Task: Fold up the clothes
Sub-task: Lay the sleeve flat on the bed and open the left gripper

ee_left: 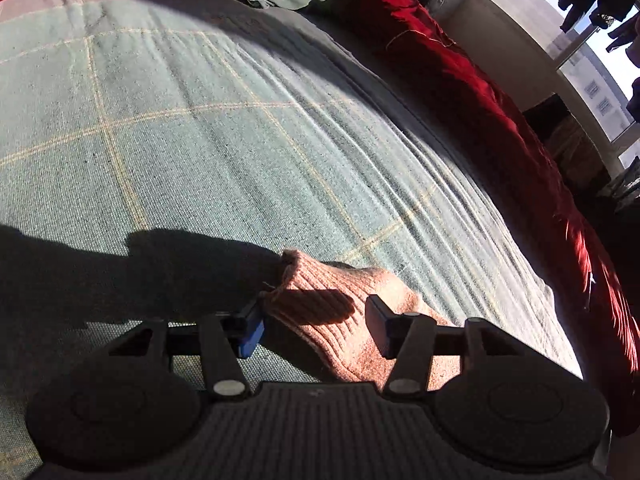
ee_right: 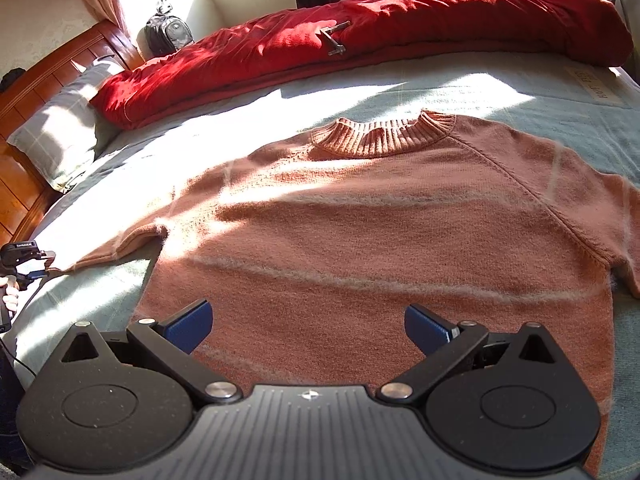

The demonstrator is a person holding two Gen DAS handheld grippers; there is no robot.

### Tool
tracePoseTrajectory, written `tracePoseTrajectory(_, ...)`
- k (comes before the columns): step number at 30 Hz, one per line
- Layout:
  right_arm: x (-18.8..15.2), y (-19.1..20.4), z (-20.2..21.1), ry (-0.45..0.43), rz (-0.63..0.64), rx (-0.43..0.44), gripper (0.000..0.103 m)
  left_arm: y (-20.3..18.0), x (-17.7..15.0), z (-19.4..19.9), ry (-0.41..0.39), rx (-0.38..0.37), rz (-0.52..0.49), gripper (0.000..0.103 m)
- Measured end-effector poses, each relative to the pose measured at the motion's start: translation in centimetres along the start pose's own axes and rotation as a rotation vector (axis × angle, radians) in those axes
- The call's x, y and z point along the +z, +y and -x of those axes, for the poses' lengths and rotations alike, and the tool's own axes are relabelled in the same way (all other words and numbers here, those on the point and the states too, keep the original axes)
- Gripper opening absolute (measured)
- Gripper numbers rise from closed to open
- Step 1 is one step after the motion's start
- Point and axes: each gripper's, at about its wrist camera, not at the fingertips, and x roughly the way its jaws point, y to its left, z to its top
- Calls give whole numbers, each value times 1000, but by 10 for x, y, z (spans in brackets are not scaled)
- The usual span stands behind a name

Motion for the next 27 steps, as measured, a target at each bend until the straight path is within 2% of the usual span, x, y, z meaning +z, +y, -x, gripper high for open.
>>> tracePoseTrajectory(5, -2, -7, -1, 7, -35, -15, 103, -2, 1, -9, -30, -90, 15, 52)
tracePoseTrajectory(8, -2, -5, -1, 8, -28, -17, 103, -10, 4, 3, -113, -218, -10, 38)
tracePoseTrajectory(10, -1, -5, -2, 9, -27, -18, 103, -15, 7, 17, -188, -276, -26, 38)
tracePoseTrajectory(13, -1, -3, -3, 14, -19, -20, 103, -27, 14, 39, -288, -227, -83, 38)
tracePoseTrajectory(14, -1, -2, -4, 16, -17, -19, 103, -33, 15, 44, -307, -189, -118, 39)
tracePoseTrajectory(16, 0, -3, -5, 19, -16, -19, 103, -48, 15, 48, -316, -123, -208, 40)
tracePoseTrajectory(17, 0, -3, -6, 21, -16, -20, 103, -55, 12, 46, -308, -113, -253, 41)
tracePoseTrajectory(20, 1, -3, -10, 29, -15, -16, 103, -76, -9, 29, -222, -89, -382, 52)
tracePoseTrajectory(22, 1, -1, -16, 41, -7, -17, 103, -86, -26, 12, -157, -71, -460, 54)
tracePoseTrajectory(25, -4, -1, -26, 65, 11, -41, 103, -89, -53, -23, -33, 42, -532, 54)
tracePoseTrajectory(27, -8, -4, -33, 82, 18, -56, 103, -87, -64, -28, -47, 96, -579, 56)
